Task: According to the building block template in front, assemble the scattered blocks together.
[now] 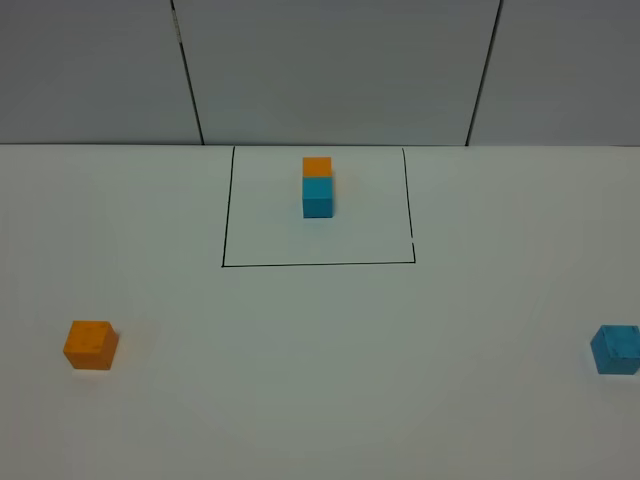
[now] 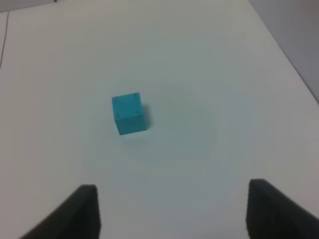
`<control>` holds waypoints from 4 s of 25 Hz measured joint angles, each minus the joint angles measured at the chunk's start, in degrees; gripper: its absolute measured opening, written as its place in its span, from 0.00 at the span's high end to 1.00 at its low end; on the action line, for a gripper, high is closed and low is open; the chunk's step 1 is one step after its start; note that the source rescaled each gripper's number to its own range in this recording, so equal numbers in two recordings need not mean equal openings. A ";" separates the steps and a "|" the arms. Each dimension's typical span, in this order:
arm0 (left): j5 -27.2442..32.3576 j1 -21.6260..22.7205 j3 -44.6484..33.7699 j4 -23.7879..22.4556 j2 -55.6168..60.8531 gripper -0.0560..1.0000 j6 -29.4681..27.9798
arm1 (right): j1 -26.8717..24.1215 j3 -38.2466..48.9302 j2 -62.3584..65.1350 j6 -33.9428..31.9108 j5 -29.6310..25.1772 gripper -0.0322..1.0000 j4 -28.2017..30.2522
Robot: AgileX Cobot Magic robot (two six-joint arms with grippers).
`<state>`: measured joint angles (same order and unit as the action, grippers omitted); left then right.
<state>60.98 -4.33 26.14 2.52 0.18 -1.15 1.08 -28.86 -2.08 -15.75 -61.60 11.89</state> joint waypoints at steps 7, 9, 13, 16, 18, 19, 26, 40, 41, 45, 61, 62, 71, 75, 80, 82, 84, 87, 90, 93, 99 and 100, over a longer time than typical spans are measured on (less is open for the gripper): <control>0.00 0.00 0.00 0.00 0.00 0.19 0.00 | 0.00 0.00 0.00 0.00 0.00 0.41 0.00; 0.00 0.00 0.00 0.00 0.00 0.19 0.00 | 0.00 0.00 0.00 0.00 0.00 0.41 0.00; 0.00 0.00 0.00 0.00 0.00 0.19 0.00 | 0.00 0.00 0.00 0.00 0.00 0.41 0.00; 0.00 0.00 0.00 0.00 0.00 0.19 0.06 | 0.00 0.00 0.00 0.00 0.00 0.41 0.00; 0.00 0.00 0.00 0.00 0.00 0.19 0.17 | 0.00 0.00 0.00 0.00 0.00 0.41 0.00; 0.00 0.00 0.00 0.00 0.00 0.19 0.17 | 0.00 0.00 0.00 0.00 0.00 0.41 0.00; 0.00 0.00 0.00 0.00 0.00 0.19 1.15 | 0.00 0.00 0.00 0.00 0.00 0.41 0.00; -6.28 0.00 4.69 -2.22 -12.86 0.19 11.12 | 0.00 0.00 0.00 0.00 0.00 0.41 0.00; -6.95 0.00 5.34 -2.52 -15.78 0.19 12.35 | 0.00 0.00 0.00 0.00 0.00 0.41 0.00; -10.43 0.00 9.10 -3.08 -28.18 0.19 17.40 | 0.00 0.00 0.00 0.00 0.00 0.41 0.00; -5.55 -1.74 45.37 2.05 -84.84 0.19 36.01 | 0.00 0.00 0.00 0.00 0.00 0.41 0.00; -4.80 -1.80 46.62 3.01 -87.47 0.19 38.19 | 0.00 0.00 0.00 0.00 0.00 0.41 0.00; -5.43 -2.06 50.81 1.21 -102.04 0.19 44.42 | 0.00 0.00 0.00 0.00 0.00 0.41 0.00; -4.79 -2.06 50.81 -1.39 -104.67 0.19 50.53 | 0.00 0.00 0.00 0.00 0.00 0.41 0.00; -4.52 -2.06 50.81 -1.45 -106.41 0.19 57.96 | 0.00 0.00 0.00 0.00 0.00 0.41 0.00; -4.01 -2.06 50.81 -1.45 -107.28 0.19 59.93 | 0.00 0.00 0.00 0.00 0.00 0.41 0.00; -3.43 -2.06 50.81 -1.45 -108.61 0.19 61.59 | 0.00 0.00 0.00 0.00 0.00 0.41 0.00; -2.56 -2.06 50.81 -1.45 -110.35 0.19 63.64 | 0.00 0.00 0.00 0.00 0.00 0.41 0.00; -2.34 -2.06 49.97 -1.96 -110.85 0.19 66.33 | 0.00 0.00 0.00 0.00 0.00 0.41 0.00; -2.77 -2.06 48.24 -3.41 -110.85 0.19 68.43 | 0.00 0.00 0.00 0.00 0.00 0.41 0.00; -7.64 -2.06 46.28 -4.64 -111.24 0.19 71.62 | 0.00 0.00 0.00 0.00 0.00 0.41 0.00; -8.39 -2.06 46.07 -4.68 -111.59 0.19 72.52 | 0.00 0.00 0.00 0.00 0.00 0.41 0.00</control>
<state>52.60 -6.39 72.21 -2.16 -111.41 71.37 1.08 -28.86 -2.08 -15.75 -61.60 11.89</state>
